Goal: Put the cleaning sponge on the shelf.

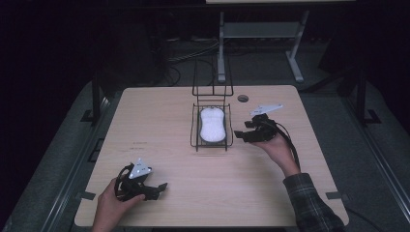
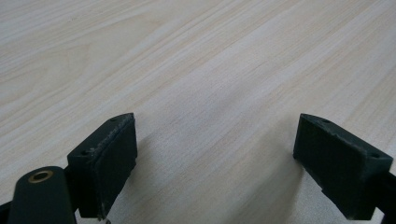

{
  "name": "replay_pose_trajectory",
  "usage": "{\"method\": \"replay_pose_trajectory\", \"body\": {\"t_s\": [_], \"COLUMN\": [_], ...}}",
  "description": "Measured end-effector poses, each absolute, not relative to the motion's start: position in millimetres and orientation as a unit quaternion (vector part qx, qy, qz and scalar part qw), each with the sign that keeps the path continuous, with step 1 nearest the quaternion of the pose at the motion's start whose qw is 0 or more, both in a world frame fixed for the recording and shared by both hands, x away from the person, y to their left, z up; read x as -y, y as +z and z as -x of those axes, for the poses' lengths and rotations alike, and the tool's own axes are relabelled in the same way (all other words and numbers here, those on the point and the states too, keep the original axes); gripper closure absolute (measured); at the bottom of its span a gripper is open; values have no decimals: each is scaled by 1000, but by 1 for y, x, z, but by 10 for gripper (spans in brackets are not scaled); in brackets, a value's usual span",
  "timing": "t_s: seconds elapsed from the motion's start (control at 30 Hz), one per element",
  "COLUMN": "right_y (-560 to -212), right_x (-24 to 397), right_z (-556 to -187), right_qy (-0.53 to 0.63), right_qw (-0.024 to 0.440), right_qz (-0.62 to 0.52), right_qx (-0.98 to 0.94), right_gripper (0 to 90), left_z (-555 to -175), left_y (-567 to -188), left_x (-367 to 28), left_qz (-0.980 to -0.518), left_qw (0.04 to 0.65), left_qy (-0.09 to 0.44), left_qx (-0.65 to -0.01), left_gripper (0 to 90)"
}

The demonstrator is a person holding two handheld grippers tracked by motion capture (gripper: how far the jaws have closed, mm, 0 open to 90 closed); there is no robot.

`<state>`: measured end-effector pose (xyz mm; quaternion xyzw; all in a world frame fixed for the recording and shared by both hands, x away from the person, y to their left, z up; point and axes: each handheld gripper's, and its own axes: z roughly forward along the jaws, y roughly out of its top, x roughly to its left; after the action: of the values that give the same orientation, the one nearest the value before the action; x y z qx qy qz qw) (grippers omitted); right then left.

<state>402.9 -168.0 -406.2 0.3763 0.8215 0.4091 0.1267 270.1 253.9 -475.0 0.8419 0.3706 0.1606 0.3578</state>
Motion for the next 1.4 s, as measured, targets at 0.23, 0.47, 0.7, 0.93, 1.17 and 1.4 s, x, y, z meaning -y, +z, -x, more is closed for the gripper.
{"method": "replay_pose_trajectory", "body": {"t_s": [0.23,0.47,0.7,0.93,1.17,1.4], "right_y": [-413,-420,-427,-436,-443,-453], "right_x": [187,203,220,235,246,257], "right_z": [-388,-372,-351,-329,-309,-290], "right_qy": [403,397,388,381,373,359], "right_qw": [129,138,143,141,143,158], "right_qz": [-394,-407,-411,-417,-425,-439], "right_qx": [-816,-811,-812,-813,-812,-808], "right_gripper": [222,148,148,146,135,99], "left_z": [-270,-270,-270,-270,-270,-270], "left_y": [-475,-475,-475,-475,-475,-475], "left_x": [-254,-254,-254,-254,-254,-254], "left_qz": [-842,-842,-842,-842,-842,-843], "left_qw": [358,358,358,357,358,357], "left_qy": [161,161,161,160,161,161], "left_qx": [-371,-371,-371,-371,-371,-369], "left_gripper": [126,126,126,126,126,126]}}
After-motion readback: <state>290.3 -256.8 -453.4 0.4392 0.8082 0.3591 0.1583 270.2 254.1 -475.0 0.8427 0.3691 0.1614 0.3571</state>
